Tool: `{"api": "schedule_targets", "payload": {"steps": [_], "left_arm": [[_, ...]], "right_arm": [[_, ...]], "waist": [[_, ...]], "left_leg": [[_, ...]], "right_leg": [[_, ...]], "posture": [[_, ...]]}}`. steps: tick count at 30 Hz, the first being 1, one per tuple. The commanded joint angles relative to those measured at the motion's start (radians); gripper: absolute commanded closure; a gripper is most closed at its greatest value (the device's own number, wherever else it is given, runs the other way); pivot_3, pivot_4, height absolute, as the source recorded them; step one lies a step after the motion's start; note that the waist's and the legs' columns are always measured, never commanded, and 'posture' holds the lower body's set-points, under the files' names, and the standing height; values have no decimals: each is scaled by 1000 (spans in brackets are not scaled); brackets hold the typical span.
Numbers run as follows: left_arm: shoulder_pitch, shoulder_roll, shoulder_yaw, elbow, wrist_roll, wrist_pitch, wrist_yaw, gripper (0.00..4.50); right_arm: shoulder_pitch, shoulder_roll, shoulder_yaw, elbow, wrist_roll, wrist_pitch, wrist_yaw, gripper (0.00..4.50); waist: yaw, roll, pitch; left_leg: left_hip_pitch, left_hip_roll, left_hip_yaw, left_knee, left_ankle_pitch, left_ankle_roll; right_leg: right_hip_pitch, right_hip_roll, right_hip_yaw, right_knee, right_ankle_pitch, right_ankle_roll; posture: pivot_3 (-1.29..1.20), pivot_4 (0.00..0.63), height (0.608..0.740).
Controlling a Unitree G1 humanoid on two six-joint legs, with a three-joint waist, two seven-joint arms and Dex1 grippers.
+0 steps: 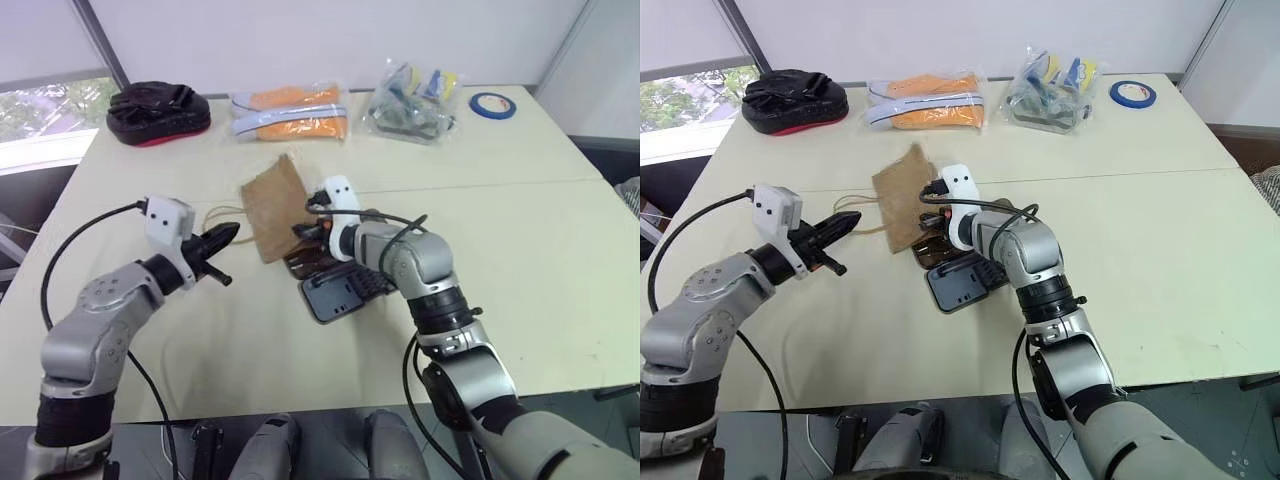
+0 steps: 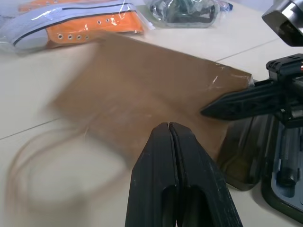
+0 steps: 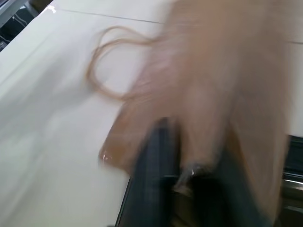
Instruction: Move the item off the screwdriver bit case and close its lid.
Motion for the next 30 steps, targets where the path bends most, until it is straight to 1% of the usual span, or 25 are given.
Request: {"api": "schedule_targets", "payload": {"steps": [1, 5, 8, 10, 14, 15, 17, 19, 22, 24, 26, 30], "left_arm": [[-3, 0, 12, -40, 8, -26, 4, 4500], [-11, -5, 1, -35, 13, -31, 4, 4500], [-16, -9, -8, -32, 18, -33, 3, 4500], [-20, -13, -13, -29, 19, -33, 3, 4500], [-25, -18, -21, -26, 21, -34, 2, 4500], [-29, -20, -26, -22, 23, -36, 0, 4500], [-37, -27, -38, -9, 29, -41, -5, 4500], [-44, -32, -48, 3, 35, -46, -10, 4500], [-56, -41, -60, 17, 43, -50, -18, 4500], [-69, -47, -69, 26, 46, -51, -25, 4500], [-80, -53, -77, 35, 50, -52, -32, 4500], [-90, -60, -82, 47, 59, -55, -37, 4500]], "right_arm": [[-22, -3, -19, -37, -5, -16, 3, 4471], [-16, -21, -83, -72, -10, -59, -35, 4471], [-21, -72, -158, -128, -50, -120, -116, 4471], [-22, -99, -226, -154, -72, -142, -197, 4471], [9, -179, -283, -200, -144, -135, -300, 4471], [26, -204, -310, -217, -170, -119, -341, 4471], [66, -225, -405, -261, -215, -55, -459, 4471], [105, -238, -444, -301, -263, -27, -534, 4471], [147, -230, -492, -346, -318, -2, -625, 4471], [174, -200, -554, -373, -351, 42, -705, 4471], [188, -157, -642, -392, -366, 75, -779, 4471], [184, -122, -735, -371, -388, 101, -858, 4471]], "waist": [[0, 0, 0], [2, 0, 0], [3, 0, 0], [5, 0, 0], [1, 0, 0], [1, 0, 0], [3, 0, 0], [7, 0, 0], [6, 1, 0], [3, 1, 0], [1, 1, -1], [2, 2, -1]], "left_leg": [[0, 0, 0, 0, 0, 0], [0, 0, 0, 0, 0, 0], [0, 0, 0, 0, 0, 0], [0, 0, 0, 0, 0, 0], [0, 0, 0, 0, 0, 0], [0, 0, 1, -1, 0, 0], [0, 0, 1, -1, 0, 0], [0, 0, 1, -1, 0, 0], [0, -1, 2, -1, 0, 0], [0, 0, 3, -1, 0, 0], [1, 0, 4, -1, 0, 0], [1, 0, 4, -2, 0, 0]], "right_leg": [[0, 0, 0, 0, 0, 0], [0, 0, 0, 0, 0, 0], [0, 0, 0, 0, 0, 0], [0, 0, 0, 0, 0, 0], [0, 0, 0, 0, 0, 0], [0, 0, 0, 0, 0, 0], [0, 0, 0, 0, 0, 0], [0, -1, 0, 0, 0, 0], [0, -1, 1, 0, 0, 0], [0, -1, 1, 0, 0, 0], [0, 0, 2, 0, 0, 0], [0, -1, 2, 0, 0, 0]], "posture": [[0, 150, 740], [0, 150, 740], [0, 150, 740], [0, 150, 740], [0, 150, 740], [0, 150, 740], [0, 150, 740], [0, 150, 740], [0, 150, 740], [0, 150, 740], [0, 150, 740], [0, 150, 740]]}}
